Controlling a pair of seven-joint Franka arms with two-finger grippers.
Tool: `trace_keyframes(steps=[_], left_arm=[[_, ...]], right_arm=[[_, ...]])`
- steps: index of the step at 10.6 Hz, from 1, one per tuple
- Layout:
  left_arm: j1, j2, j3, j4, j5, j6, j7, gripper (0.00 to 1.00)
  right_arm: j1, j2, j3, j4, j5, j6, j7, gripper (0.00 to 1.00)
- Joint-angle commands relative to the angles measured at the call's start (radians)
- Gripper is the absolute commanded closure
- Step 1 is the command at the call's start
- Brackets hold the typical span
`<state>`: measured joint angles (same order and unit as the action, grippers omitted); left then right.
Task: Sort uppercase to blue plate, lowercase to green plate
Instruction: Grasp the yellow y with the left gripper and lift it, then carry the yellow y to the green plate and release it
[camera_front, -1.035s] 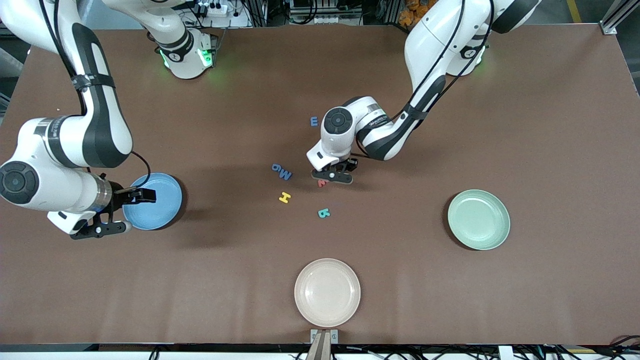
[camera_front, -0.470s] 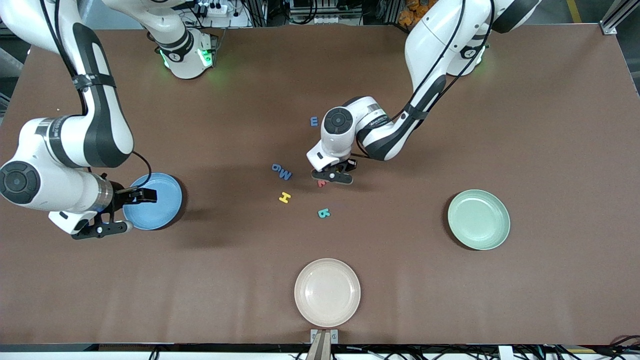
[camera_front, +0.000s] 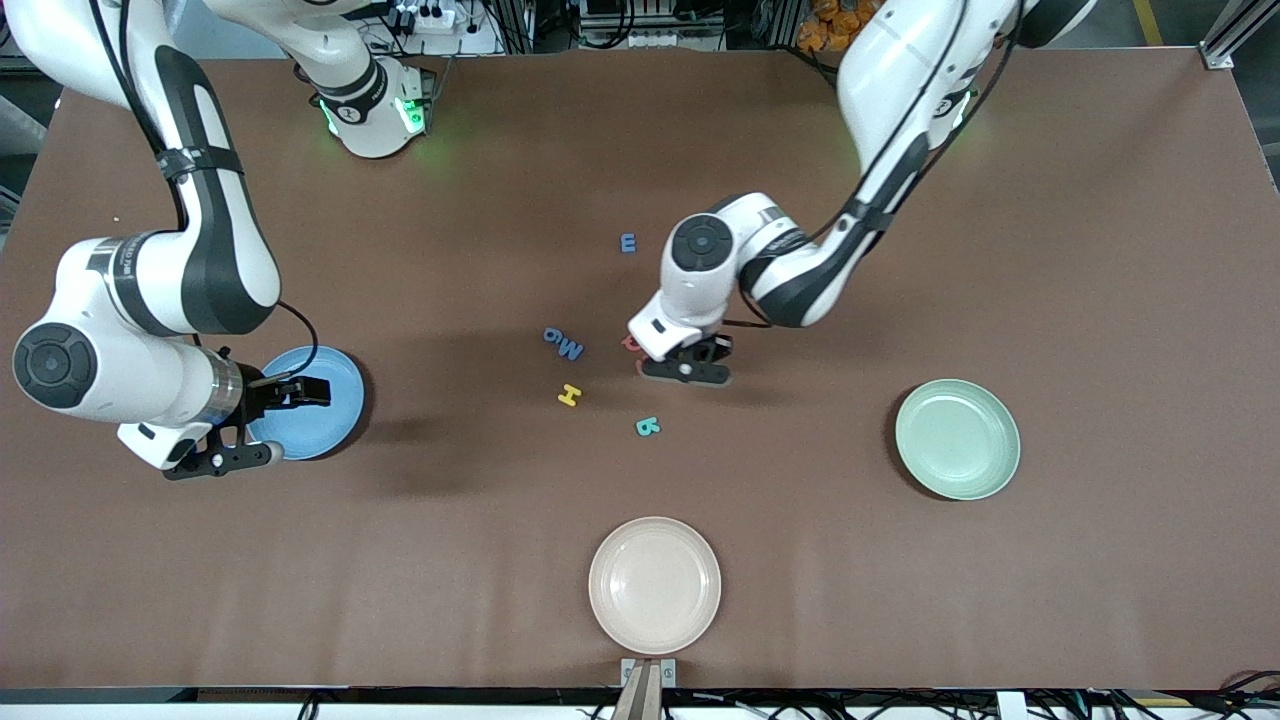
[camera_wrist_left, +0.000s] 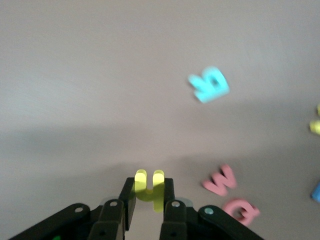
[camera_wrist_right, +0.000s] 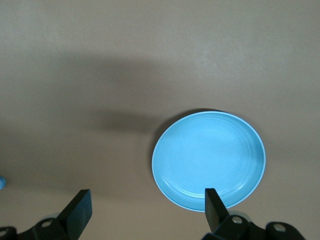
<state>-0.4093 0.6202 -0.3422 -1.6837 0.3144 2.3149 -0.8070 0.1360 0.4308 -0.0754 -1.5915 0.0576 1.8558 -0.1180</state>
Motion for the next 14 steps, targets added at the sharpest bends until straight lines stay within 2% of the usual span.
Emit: trace_keyframes(steps=[1,3,6,8,10,11,12,13,14], left_arm=[[0.122,-0.123,-0.011,-0.033,0.017,-0.101,0.107,1.0],[0.241,-0.157,-0.009,-0.034,-0.033,-0.132,0.315,1.0],[0.447,-0.154,-0.001,-0.051,-0.04,-0.17,0.644,1.0],[0.519,-0.122,0.008,-0.054,-0.044,-0.167,0.712,1.0],[0.526,-0.076,0.055,-0.051,-0.044,-0.146,0.743,1.0],[0.526,-0.057,0.075,-0.048,-0.037,-0.129,0.743,0.95],[0.526,-0.051,0.084,-0.047,-0.031,-0.117,0.746,0.57],[0.526,-0.054,0.095,-0.047,-0.034,-0.117,0.747,0.01],[0.526,-0.062,0.098,-0.045,-0.038,-0.117,0.747,0.0]], right_arm=[[0.028,0.009,-0.003,0.015,0.011,0.005,0.014,0.0],[0.086,0.009,-0.003,0.013,0.011,0.023,0.014,0.0],[0.221,0.028,-0.003,0.018,0.01,0.06,-0.012,0.0],[0.339,0.049,-0.001,0.022,0.011,0.121,-0.017,0.0],[0.428,0.103,-0.001,0.033,0.011,0.204,-0.028,0.0],[0.494,0.141,0.0,0.033,0.01,0.258,-0.037,0.0],[0.534,0.17,0.0,0.033,0.005,0.299,-0.042,0.0],[0.556,0.202,0.0,0.042,0.007,0.313,-0.076,0.0],[0.568,0.227,0.002,0.056,0.011,0.316,-0.125,0.0]])
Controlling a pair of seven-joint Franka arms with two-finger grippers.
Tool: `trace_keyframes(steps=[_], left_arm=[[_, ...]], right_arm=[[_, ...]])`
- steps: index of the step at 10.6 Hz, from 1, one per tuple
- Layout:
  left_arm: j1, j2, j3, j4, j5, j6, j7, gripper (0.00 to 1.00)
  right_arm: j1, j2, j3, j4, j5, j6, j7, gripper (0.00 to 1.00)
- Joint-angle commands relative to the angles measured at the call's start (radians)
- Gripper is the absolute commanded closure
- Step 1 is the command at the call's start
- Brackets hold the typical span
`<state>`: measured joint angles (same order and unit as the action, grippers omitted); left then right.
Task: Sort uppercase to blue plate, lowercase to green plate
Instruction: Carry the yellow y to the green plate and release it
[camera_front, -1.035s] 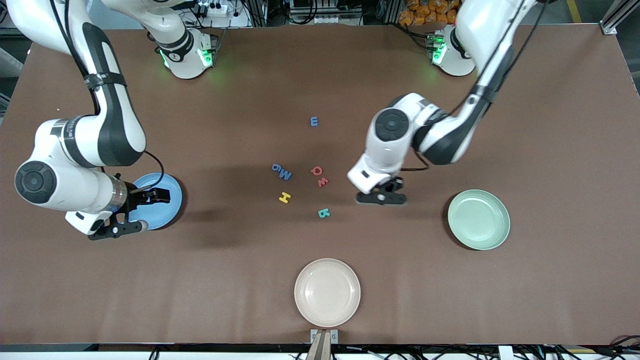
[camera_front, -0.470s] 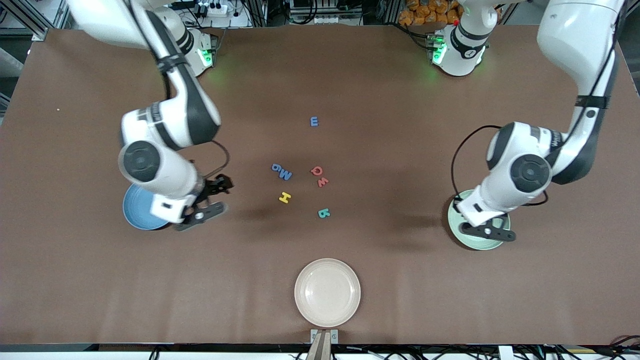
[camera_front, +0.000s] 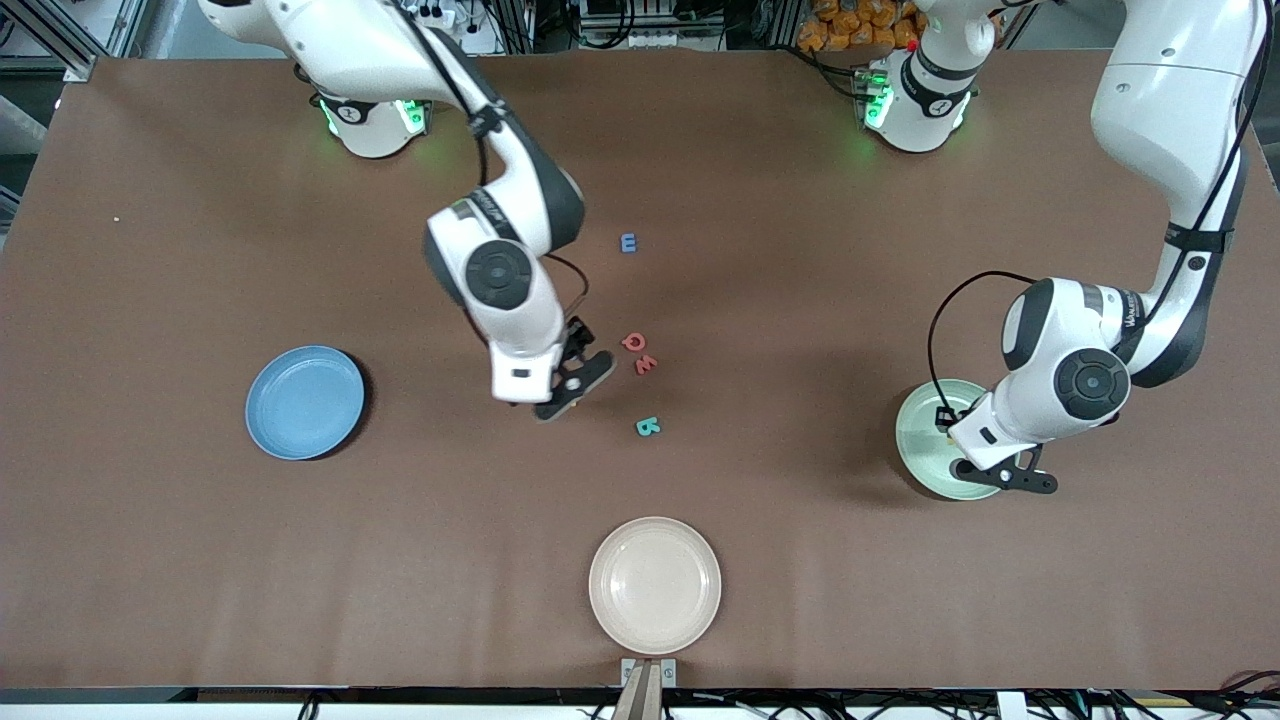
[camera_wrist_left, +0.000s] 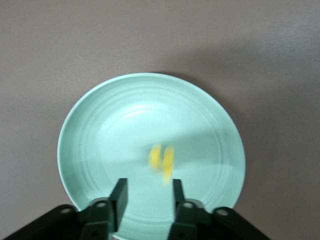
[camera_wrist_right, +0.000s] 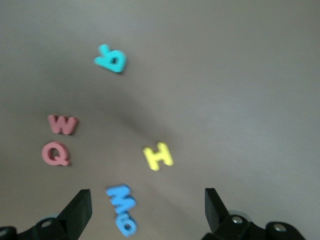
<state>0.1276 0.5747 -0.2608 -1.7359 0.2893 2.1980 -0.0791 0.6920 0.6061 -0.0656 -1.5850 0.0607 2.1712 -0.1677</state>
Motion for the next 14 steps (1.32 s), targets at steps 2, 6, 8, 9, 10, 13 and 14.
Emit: trace_keyframes(steps=[2,6,8,9,10,13,14], left_arm=[[-0.011,-0.041,0.018,0.019,-0.015,-0.001,0.022,0.0],[-0.011,-0.148,0.018,0.029,-0.024,-0.015,0.019,0.0],[-0.011,-0.203,0.018,0.03,-0.035,-0.046,0.019,0.0],[-0.013,-0.235,0.018,0.03,-0.042,-0.05,0.019,0.0],[-0.014,-0.268,0.018,0.035,-0.047,-0.081,0.018,0.0],[-0.023,-0.312,0.038,0.111,-0.13,-0.236,0.018,0.0],[-0.025,-0.317,0.041,0.124,-0.149,-0.269,0.018,0.0]], right_arm=[[0.02,0.084,0.032,0.049,0.008,0.051,-0.121,0.0],[0.096,0.132,0.041,0.036,0.008,0.145,-0.09,0.0],[0.116,0.155,0.041,0.036,0.008,0.176,-0.09,0.0],[0.118,0.164,0.041,0.031,0.008,0.18,-0.09,0.0],[0.129,0.172,0.041,0.02,0.008,0.209,-0.085,0.0],[0.159,0.184,0.04,-0.021,0.005,0.257,-0.027,0.0],[0.164,0.184,0.04,-0.032,0.005,0.257,-0.027,0.0]])
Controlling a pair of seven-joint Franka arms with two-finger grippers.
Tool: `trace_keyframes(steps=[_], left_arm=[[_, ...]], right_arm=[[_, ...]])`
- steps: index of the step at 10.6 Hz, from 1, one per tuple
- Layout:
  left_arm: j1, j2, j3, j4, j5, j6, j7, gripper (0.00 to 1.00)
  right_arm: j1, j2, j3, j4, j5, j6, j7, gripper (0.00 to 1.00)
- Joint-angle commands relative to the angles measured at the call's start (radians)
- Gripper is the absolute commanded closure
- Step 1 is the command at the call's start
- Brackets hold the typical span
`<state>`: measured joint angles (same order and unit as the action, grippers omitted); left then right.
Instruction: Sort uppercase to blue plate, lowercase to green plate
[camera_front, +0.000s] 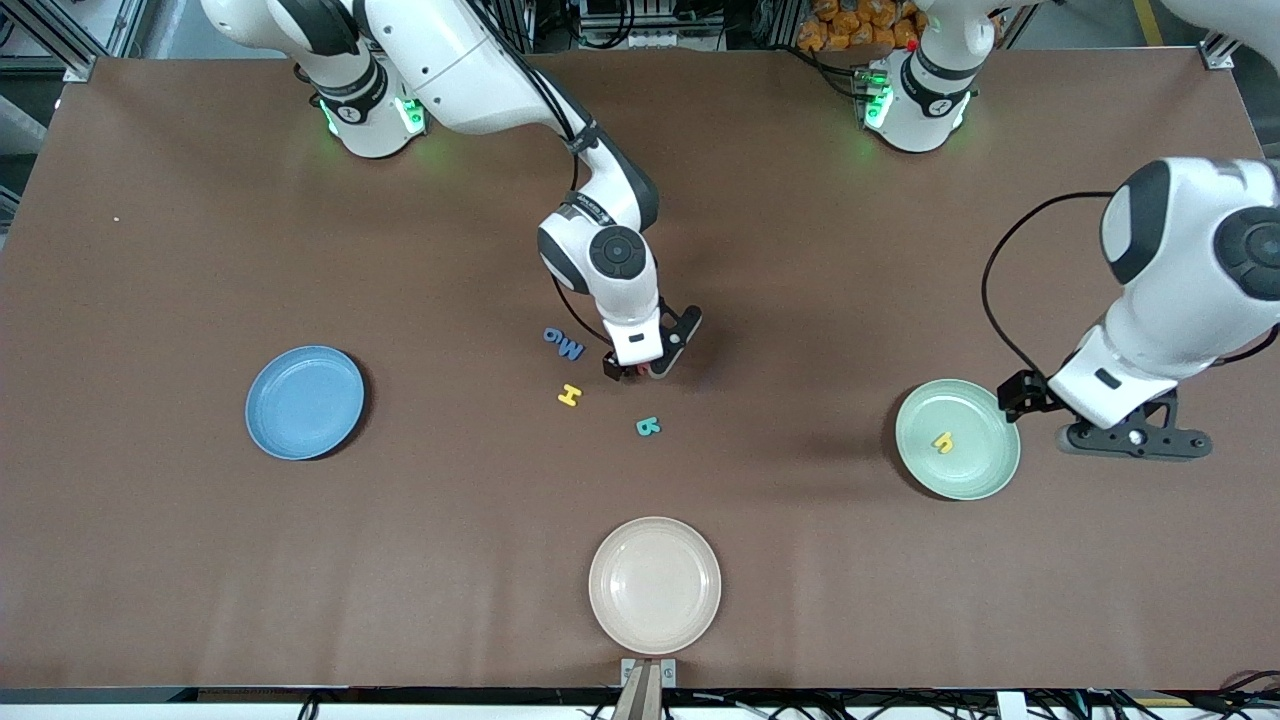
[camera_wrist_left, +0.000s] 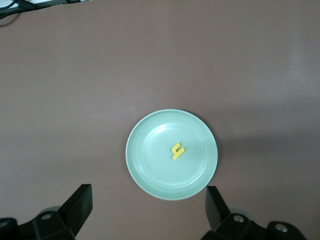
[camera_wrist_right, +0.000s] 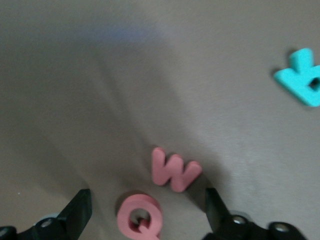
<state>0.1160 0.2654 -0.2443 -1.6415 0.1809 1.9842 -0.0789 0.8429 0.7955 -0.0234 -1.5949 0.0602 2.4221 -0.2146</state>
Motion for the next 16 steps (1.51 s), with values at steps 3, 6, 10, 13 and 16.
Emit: trace_keyframes(steps=[3,6,10,13,16], left_arm=[[-0.032,-0.044,0.025,0.034,-0.095,-0.084,0.015,0.0],[-0.032,-0.057,0.025,0.025,-0.103,-0.085,0.021,0.0],[-0.035,-0.058,0.02,0.028,-0.103,-0.103,0.021,0.0],[-0.039,-0.061,0.025,0.031,-0.103,-0.105,0.019,0.0],[-0.039,-0.112,0.027,0.034,-0.103,-0.142,0.016,0.0]], right_arm=[[0.012,-0.028,-0.004,-0.045,-0.002,-0.02,0.02,0.0],[0.021,-0.035,-0.007,-0.048,-0.007,-0.037,0.02,0.0],[0.041,-0.041,-0.033,-0.045,-0.036,-0.067,0.021,0.0],[0.054,-0.044,-0.059,-0.04,-0.036,-0.067,0.021,0.0],[0.056,-0.047,-0.062,-0.036,-0.036,-0.067,0.021,0.0]])
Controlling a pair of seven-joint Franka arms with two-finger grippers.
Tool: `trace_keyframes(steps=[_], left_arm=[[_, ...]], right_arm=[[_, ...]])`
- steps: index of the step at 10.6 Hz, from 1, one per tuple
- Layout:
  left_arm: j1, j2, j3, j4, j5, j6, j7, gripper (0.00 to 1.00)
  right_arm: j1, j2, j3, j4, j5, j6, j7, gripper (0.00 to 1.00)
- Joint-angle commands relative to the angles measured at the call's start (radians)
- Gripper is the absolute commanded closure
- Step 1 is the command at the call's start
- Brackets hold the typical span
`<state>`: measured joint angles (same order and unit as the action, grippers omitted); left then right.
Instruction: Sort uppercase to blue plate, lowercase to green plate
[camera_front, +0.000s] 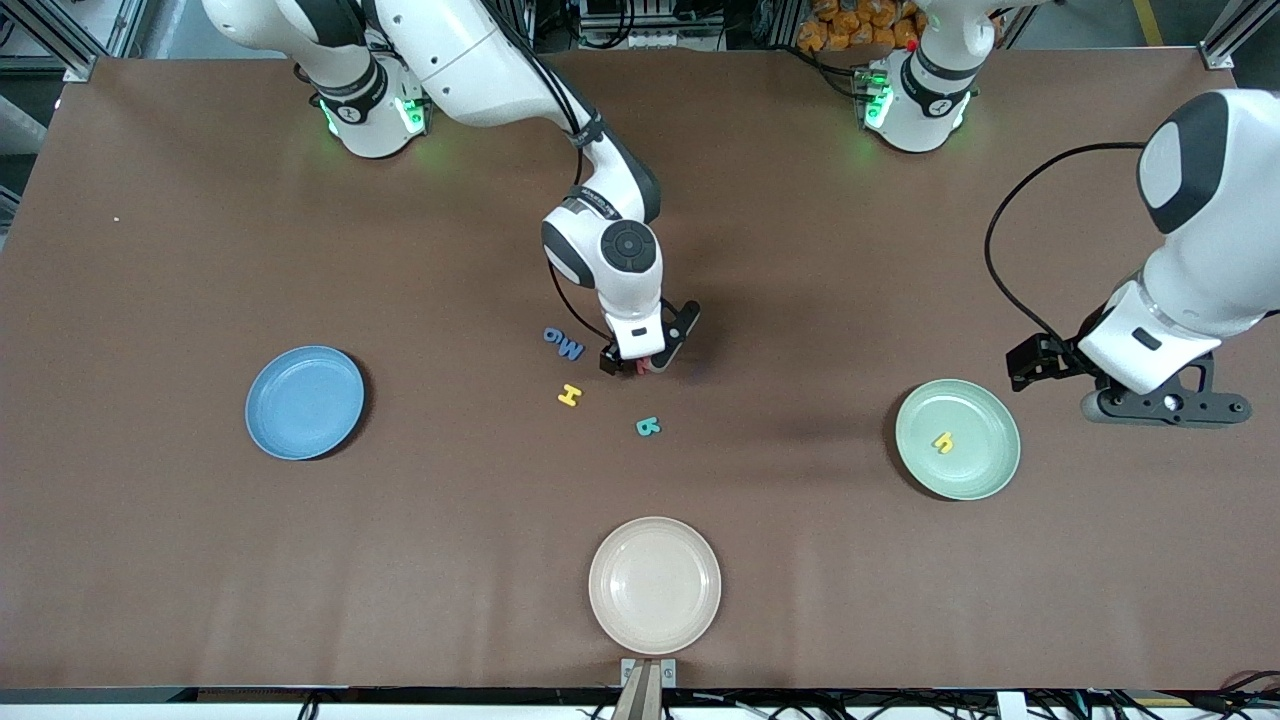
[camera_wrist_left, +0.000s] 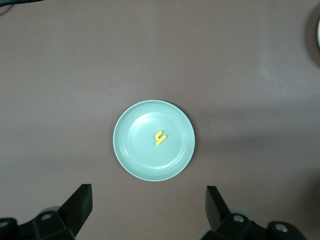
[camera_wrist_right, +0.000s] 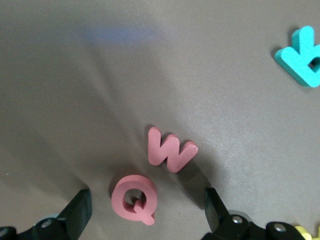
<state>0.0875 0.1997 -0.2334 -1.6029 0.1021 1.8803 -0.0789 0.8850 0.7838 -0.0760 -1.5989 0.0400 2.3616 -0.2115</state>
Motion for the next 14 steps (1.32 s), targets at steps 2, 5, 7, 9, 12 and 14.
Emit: trace_keyframes(steps=[2,5,7,9,12,14], left_arm=[[-0.011,-0.069,0.016,-0.005,-0.024,-0.065,0.018,0.0],[-0.005,-0.095,0.016,-0.002,-0.077,-0.082,0.016,0.0],[-0.002,-0.105,0.016,0.035,-0.093,-0.137,0.015,0.0],[-0.003,-0.105,0.016,0.046,-0.091,-0.159,0.014,0.0],[-0.008,-0.114,0.016,0.047,-0.091,-0.162,0.013,0.0],[-0.009,-0.115,0.016,0.047,-0.091,-0.17,0.013,0.0]], right_arm=[[0.014,-0.035,-0.008,-0.027,-0.015,-0.007,0.018,0.0],[0.023,-0.034,-0.01,-0.027,-0.015,-0.004,0.029,1.0],[0.023,-0.034,-0.01,-0.027,-0.017,0.001,0.027,1.0],[0.022,-0.035,-0.011,-0.029,-0.017,-0.004,0.027,1.0],[0.008,-0.096,-0.079,-0.023,-0.011,-0.062,0.029,1.0],[-0.018,-0.155,-0.131,0.008,-0.008,-0.18,0.024,1.0]])
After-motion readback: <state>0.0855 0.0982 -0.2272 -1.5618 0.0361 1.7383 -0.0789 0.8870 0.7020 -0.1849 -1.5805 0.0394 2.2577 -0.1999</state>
